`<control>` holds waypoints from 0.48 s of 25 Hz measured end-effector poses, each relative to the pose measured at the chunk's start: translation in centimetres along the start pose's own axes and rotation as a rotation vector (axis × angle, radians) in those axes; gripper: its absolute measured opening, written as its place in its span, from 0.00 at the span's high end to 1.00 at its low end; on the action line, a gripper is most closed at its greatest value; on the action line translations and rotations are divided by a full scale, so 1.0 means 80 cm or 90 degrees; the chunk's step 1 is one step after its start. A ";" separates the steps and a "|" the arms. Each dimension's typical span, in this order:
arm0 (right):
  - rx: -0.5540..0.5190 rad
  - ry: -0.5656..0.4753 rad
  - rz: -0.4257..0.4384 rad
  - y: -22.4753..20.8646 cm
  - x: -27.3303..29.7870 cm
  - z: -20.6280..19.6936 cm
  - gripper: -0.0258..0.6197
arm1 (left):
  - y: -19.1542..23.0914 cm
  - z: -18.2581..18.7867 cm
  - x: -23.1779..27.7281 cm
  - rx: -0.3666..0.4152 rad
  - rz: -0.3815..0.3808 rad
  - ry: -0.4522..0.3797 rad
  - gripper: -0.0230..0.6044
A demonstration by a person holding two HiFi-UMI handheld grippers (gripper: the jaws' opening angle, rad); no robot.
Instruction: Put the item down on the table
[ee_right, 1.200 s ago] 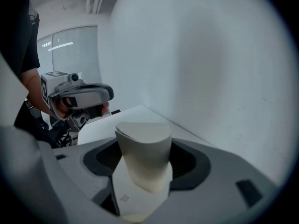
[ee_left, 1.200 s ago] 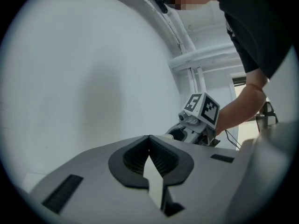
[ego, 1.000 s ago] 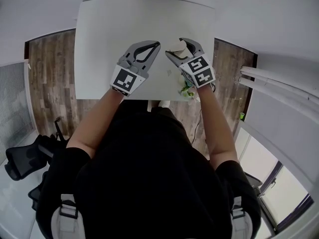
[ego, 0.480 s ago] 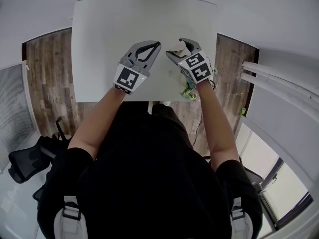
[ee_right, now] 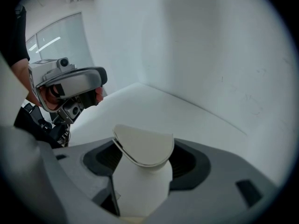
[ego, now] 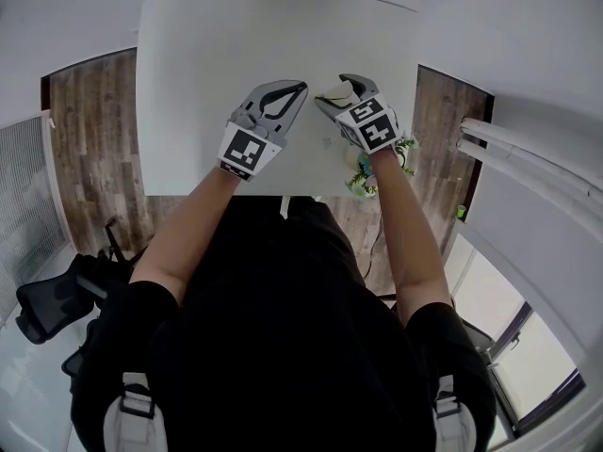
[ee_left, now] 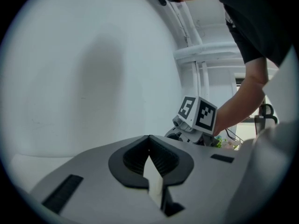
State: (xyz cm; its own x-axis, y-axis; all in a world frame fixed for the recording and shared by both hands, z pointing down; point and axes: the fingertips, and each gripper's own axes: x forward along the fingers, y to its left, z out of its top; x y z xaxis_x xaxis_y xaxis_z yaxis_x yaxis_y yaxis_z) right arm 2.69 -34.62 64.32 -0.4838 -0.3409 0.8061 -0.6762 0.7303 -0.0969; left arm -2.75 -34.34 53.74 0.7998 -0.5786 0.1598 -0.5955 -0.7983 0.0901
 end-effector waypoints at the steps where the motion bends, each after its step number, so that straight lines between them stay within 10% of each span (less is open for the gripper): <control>1: 0.000 0.002 0.001 -0.001 0.003 0.000 0.48 | 0.002 -0.001 0.000 -0.003 0.002 0.000 0.97; 12: 0.015 -0.017 0.008 -0.018 0.031 0.029 0.48 | 0.039 -0.007 0.004 -0.014 0.025 0.006 0.97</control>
State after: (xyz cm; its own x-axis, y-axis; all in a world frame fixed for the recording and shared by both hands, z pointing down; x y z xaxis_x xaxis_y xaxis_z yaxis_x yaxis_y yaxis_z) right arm 1.18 -37.85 65.11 -0.5063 -0.3478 0.7891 -0.6829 0.7204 -0.1207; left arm -4.38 -36.93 54.65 0.7753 -0.6077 0.1723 -0.6278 -0.7713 0.1047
